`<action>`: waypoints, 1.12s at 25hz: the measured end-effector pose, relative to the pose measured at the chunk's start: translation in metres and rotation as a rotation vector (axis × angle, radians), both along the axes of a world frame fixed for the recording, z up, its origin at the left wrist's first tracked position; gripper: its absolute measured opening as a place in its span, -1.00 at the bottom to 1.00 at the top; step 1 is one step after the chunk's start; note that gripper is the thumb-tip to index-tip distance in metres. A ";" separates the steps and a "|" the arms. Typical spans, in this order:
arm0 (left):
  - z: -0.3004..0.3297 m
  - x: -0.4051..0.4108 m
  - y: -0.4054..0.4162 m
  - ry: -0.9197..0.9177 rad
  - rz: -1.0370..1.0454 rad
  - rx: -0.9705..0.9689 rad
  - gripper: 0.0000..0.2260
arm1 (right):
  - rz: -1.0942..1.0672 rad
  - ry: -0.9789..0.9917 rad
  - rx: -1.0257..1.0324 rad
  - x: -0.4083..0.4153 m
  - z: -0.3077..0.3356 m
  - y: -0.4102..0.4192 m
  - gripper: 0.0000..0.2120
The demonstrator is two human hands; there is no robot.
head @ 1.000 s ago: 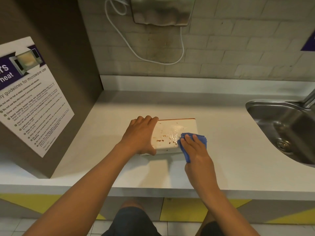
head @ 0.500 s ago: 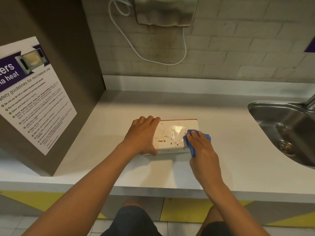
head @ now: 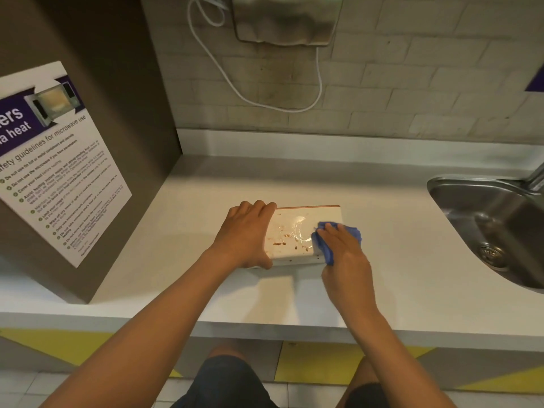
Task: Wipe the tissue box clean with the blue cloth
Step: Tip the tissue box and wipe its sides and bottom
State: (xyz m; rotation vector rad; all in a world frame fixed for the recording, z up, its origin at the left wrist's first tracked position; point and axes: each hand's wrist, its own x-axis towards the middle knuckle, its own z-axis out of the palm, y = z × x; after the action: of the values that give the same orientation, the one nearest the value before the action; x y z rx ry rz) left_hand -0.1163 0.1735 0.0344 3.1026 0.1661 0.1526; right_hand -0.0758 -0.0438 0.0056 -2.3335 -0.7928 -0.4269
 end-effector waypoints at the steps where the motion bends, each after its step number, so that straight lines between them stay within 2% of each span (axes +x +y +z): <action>1: -0.001 -0.001 0.000 -0.001 0.000 -0.001 0.02 | -0.043 0.019 0.021 0.011 0.004 -0.001 -0.65; 4: -0.001 0.000 -0.002 0.006 0.004 0.006 0.02 | -0.113 0.012 0.100 0.035 0.023 0.018 -0.78; 9: 0.000 0.002 -0.001 0.003 0.010 -0.018 0.00 | 0.078 0.006 -0.021 -0.002 0.003 0.033 -0.59; 11: -0.002 -0.001 -0.001 -0.001 0.004 -0.022 0.00 | 0.060 -0.016 -0.037 -0.001 -0.002 0.014 -0.53; 15: -0.004 -0.004 -0.007 -0.041 0.004 -0.008 0.01 | -0.074 0.034 0.011 0.033 0.013 0.005 -0.56; 17: -0.002 -0.002 -0.007 -0.036 0.002 -0.019 -0.01 | -0.007 0.046 -0.033 0.025 0.017 0.027 -0.49; 20: -0.001 -0.003 -0.007 -0.039 0.015 -0.037 -0.02 | 0.108 0.040 -0.053 -0.002 0.002 0.038 -0.51; 24: -0.007 -0.007 -0.009 -0.073 -0.006 -0.025 -0.03 | 0.024 -0.011 -0.008 0.006 0.000 0.003 -0.55; 26: -0.006 -0.006 -0.009 -0.070 0.000 -0.025 -0.03 | -0.059 0.002 0.040 0.018 0.009 0.011 -0.62; 28: -0.005 -0.004 -0.010 -0.067 0.006 -0.023 -0.04 | -0.038 -0.011 0.076 0.019 0.015 0.035 -0.66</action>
State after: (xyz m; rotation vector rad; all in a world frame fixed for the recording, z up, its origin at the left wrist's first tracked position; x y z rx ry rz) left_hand -0.1207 0.1635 0.0292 3.0691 0.1737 0.2533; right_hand -0.0564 -0.0084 0.0209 -2.2805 -0.7257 -0.4792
